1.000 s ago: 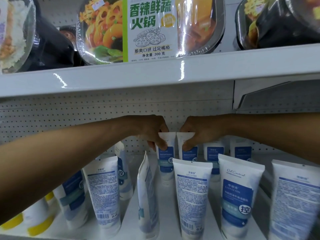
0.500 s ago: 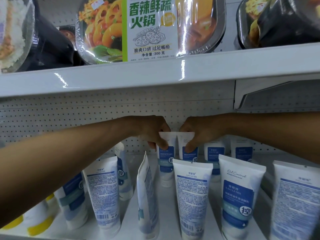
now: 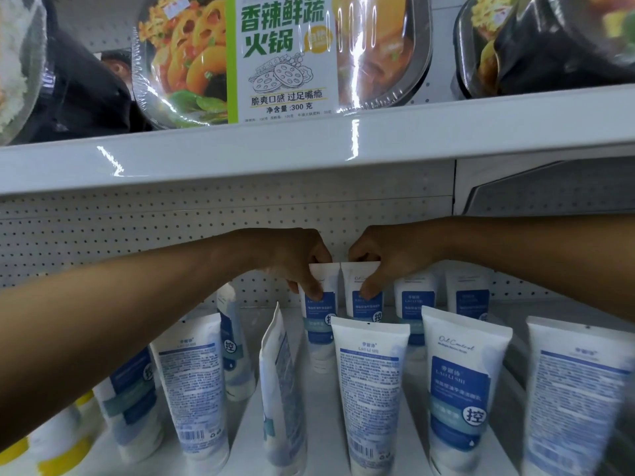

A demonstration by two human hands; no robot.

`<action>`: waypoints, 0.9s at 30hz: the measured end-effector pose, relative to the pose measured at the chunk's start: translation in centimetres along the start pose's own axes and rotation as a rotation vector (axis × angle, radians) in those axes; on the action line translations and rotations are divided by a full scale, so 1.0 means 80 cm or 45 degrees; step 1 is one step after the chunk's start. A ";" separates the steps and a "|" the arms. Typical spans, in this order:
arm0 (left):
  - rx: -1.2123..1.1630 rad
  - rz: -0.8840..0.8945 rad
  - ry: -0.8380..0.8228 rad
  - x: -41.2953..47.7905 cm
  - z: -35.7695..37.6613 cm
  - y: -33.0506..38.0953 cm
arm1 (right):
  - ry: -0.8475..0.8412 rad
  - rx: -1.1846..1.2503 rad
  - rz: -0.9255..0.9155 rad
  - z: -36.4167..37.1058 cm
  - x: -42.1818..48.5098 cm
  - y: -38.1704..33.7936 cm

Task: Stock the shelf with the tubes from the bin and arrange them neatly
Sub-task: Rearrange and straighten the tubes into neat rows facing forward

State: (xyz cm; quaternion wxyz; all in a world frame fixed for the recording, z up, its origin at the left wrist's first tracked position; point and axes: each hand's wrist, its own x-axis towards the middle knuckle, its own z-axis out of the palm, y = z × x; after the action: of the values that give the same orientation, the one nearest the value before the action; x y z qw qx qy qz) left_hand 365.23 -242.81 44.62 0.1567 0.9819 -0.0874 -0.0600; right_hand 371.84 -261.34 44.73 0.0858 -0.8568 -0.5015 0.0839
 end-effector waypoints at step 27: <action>0.412 0.424 0.180 -0.115 0.037 0.172 | 0.419 -0.043 0.054 -0.020 -0.225 -0.037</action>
State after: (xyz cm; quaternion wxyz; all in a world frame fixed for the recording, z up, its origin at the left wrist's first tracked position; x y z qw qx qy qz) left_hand 353.72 -254.81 47.07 0.0109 0.9681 -0.2454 0.0501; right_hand 361.04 -275.74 48.00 0.1506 -0.8707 -0.4637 -0.0643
